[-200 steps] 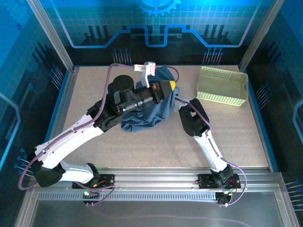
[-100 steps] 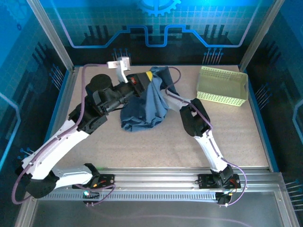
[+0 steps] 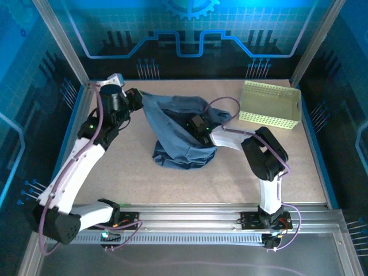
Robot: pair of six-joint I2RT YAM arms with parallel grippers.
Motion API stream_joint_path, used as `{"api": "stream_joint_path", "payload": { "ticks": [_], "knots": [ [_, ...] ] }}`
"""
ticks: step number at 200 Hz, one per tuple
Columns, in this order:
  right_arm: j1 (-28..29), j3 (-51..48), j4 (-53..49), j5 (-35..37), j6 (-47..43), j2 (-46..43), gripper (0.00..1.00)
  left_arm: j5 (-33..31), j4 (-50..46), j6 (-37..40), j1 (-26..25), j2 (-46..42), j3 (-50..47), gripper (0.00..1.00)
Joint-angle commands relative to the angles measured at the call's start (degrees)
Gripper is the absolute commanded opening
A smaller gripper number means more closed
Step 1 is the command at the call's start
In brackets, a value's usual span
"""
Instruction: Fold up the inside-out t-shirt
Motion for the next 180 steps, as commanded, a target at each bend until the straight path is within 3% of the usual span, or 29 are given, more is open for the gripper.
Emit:
{"api": "stream_joint_path", "payload": {
  "ticks": [1,50,105,127,142,154,180],
  "knots": [
    [1.5,-4.3,10.9,-3.4,-3.3,-6.8,0.0,0.7,-2.1,1.9,2.2,5.0,-2.6,0.0],
    [1.6,-11.0,21.9,-8.9,-7.8,-17.5,0.0,14.5,-0.6,1.8,2.2,18.2,-6.9,0.0],
    [0.8,-13.6,30.6,-16.9,-11.9,-22.8,0.0,14.1,-2.5,4.2,-2.3,24.7,-11.2,0.0],
    [0.9,-14.6,33.3,-20.8,-11.5,-23.7,0.0,12.7,-4.2,5.9,-4.1,27.2,-11.6,0.09],
    [0.8,-14.5,33.3,-22.4,-10.6,-23.7,0.0,12.1,-2.9,6.1,-4.9,26.0,-13.4,0.22],
    [0.8,-15.2,35.4,-23.8,-10.5,-23.7,0.0,11.4,-1.7,6.1,-5.4,23.1,-14.9,0.37],
    [0.9,-15.6,34.8,-24.6,-10.8,-23.4,0.0,10.6,2.7,8.0,-7.0,13.4,-18.3,0.51]
  ]
}}
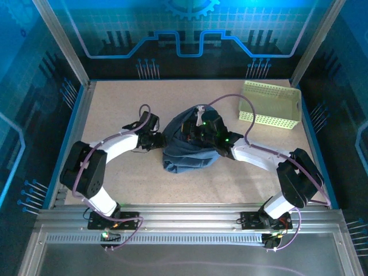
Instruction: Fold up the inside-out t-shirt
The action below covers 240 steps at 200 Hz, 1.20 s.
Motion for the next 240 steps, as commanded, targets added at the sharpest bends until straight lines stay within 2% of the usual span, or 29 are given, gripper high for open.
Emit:
{"api": "stream_joint_path", "payload": {
  "ticks": [1,18,38,65,95,115,127,140,152,187,217,240],
  "knots": [
    [-0.2,-0.7,3.8,-2.9,-0.6,-1.5,0.0,-1.4,3.8,2.3,-1.4,-9.6,-2.0,0.52],
    [0.1,-1.0,3.2,-2.7,-1.5,-1.1,0.0,0.0,6.8,4.8,-2.3,-15.0,-3.2,0.71],
    [0.3,-1.7,4.4,-3.8,-2.3,-0.8,0.0,3.0,9.7,6.8,-2.4,-17.2,-3.5,0.82],
    [1.4,-1.4,4.6,-5.0,-3.9,0.2,0.0,7.7,11.0,8.3,-2.5,-14.3,-1.2,0.88],
    [3.1,-1.6,4.5,-5.7,-6.1,0.3,0.0,7.2,12.3,8.2,-2.5,-11.0,1.2,0.92],
    [4.0,-2.2,4.4,-5.9,-6.6,0.5,0.0,8.0,12.9,7.6,-2.5,-9.0,3.2,0.91],
    [4.5,-2.6,4.6,-6.2,-6.7,0.9,0.0,9.3,14.6,6.8,-2.5,-8.5,3.7,0.88],
    [4.9,-3.4,5.5,-6.4,-6.8,1.2,0.0,9.5,15.8,5.9,-2.5,-7.5,4.5,0.8],
    [5.3,-4.1,6.2,-6.6,-6.7,1.4,0.0,9.0,15.5,5.7,-2.5,-6.0,5.9,0.65],
    [6.5,-4.2,6.3,-6.5,-7.3,1.8,0.0,8.0,14.0,5.5,-2.1,-1.9,9.6,0.36],
    [6.5,-4.5,6.0,-5.0,-8.1,1.3,0.0,7.6,13.7,4.7,-1.6,-0.9,10.6,0.0],
    [6.4,-6.3,6.0,-4.3,-8.5,0.4,0.0,5.9,12.0,2.8,-0.2,0.4,11.6,0.0]
  ]
}}
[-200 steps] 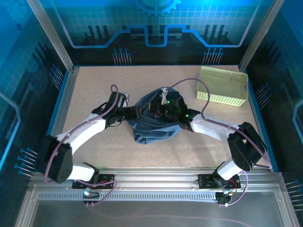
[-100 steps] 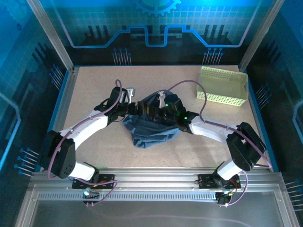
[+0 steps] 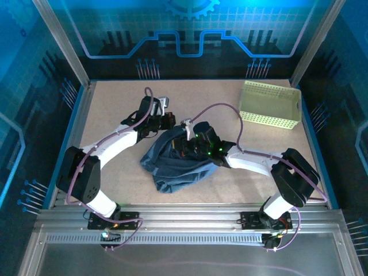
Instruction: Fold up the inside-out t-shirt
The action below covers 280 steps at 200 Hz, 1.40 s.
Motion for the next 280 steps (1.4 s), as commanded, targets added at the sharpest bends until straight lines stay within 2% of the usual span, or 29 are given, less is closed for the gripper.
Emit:
{"api": "stream_joint_path", "payload": {
  "ticks": [1,36,57,73,110,130,147,161,179,211,236,268,280],
  "knots": [
    [0.1,-2.0,2.2,0.7,-1.6,-1.1,0.0,-1.3,-1.5,-1.8,1.6,1.6,2.7,0.0],
    [-0.4,-3.1,0.5,3.7,-2.1,-5.1,0.0,-6.1,-8.6,-3.2,4.0,4.9,4.6,0.0],
    [-1.4,-2.7,-2.8,5.6,-1.4,-8.6,0.0,-7.2,-10.2,-3.6,4.6,2.9,2.0,0.0],
    [-2.7,-1.4,-5.0,5.3,-0.8,-10.4,0.0,-6.8,-8.4,-4.3,4.4,-1.6,-2.6,0.27],
    [-3.6,1.7,-8.0,7.5,0.8,-10.4,0.0,-12.0,-8.3,-8.2,1.7,-17.5,-13.7,0.47],
    [-3.7,1.8,-7.6,10.1,3.6,-8.3,0.0,-13.4,-6.5,-10.7,-3.2,-26.0,-18.7,0.57],
    [-3.7,2.0,-7.0,12.8,7.9,-5.7,0.0,-13.2,-3.6,-14.2,-7.8,-29.2,-22.0,0.67],
    [-3.4,0.9,-3.1,14.6,12.4,-3.1,0.0,-10.9,0.3,-18.4,-10.1,-28.5,-24.4,0.7],
    [-3.0,0.8,3.6,15.2,16.0,1.3,0.0,-11.1,3.1,-22.9,-12.6,-24.8,-25.2,0.7],
    [-2.8,2.0,7.0,18.1,18.1,4.1,0.0,-11.2,6.3,-28.6,-16.8,-19.9,-25.3,0.75],
    [-2.9,1.9,8.2,19.4,18.5,3.0,0.0,-13.0,6.5,-31.1,-19.9,-16.1,-25.0,0.86],
    [-2.9,1.0,8.8,18.8,20.8,-0.4,0.0,-14.9,3.3,-32.2,-20.4,-6.7,-22.5,0.84],
    [-3.0,1.3,6.4,18.4,21.1,-2.8,0.0,-17.5,0.0,-31.8,-20.4,-4.4,-21.5,0.74]
  ]
}}
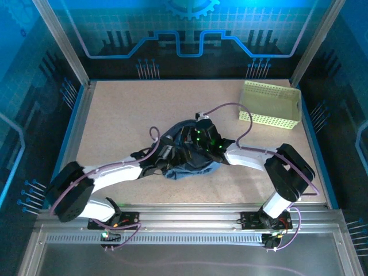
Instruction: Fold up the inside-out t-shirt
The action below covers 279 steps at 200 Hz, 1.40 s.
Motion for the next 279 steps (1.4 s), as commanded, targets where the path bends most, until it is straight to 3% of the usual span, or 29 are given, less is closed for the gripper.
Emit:
{"api": "stream_joint_path", "payload": {
  "ticks": [1,26,60,89,123,164,189,199,226,248,279],
  "knots": [
    [0.2,0.9,1.5,1.6,2.4,-6.0,0.0,-5.1,-4.9,-1.5,-0.3,4.5,2.4,0.73],
    [-0.1,2.2,-6.5,2.4,-0.6,-11.5,0.0,-10.1,-6.9,1.4,0.2,4.1,1.0,0.6],
    [-2.1,-0.7,-8.4,0.8,-0.9,-16.0,0.0,-13.9,-9.8,5.4,2.9,-0.1,-1.1,0.3],
    [-2.8,-4.1,-7.5,-0.3,-0.4,-17.6,0.0,-17.8,-12.1,9.7,4.8,-6.2,-1.7,0.28],
    [-3.3,-5.0,-10.0,-1.5,-3.4,-21.6,0.0,-13.3,-13.0,12.1,13.0,-12.6,-2.5,0.26],
    [-4.7,-6.4,-14.6,-6.2,-9.9,-28.1,0.0,-9.6,-12.6,14.1,21.7,-16.4,-4.6,0.29],
    [-4.8,-8.6,-13.5,-11.3,-12.7,-28.0,0.0,-6.5,-16.0,14.4,22.5,-13.5,-1.1,0.43],
    [-4.4,-10.2,-11.1,-13.3,-13.0,-27.6,0.0,-2.4,-14.4,16.7,20.3,-12.9,1.0,0.52],
    [-4.1,-12.1,-8.7,-15.5,-13.2,-26.2,0.0,-3.4,-13.6,23.4,7.0,-8.2,9.7,0.71],
    [-3.8,-12.4,-8.6,-14.7,-13.2,-27.2,0.0,1.9,-7.1,25.1,2.5,-3.2,11.0,0.76],
    [-3.8,-12.9,-12.1,-10.3,-14.4,-31.6,0.0,1.7,-4.6,24.5,0.1,3.0,13.0,0.73]
  ]
}}
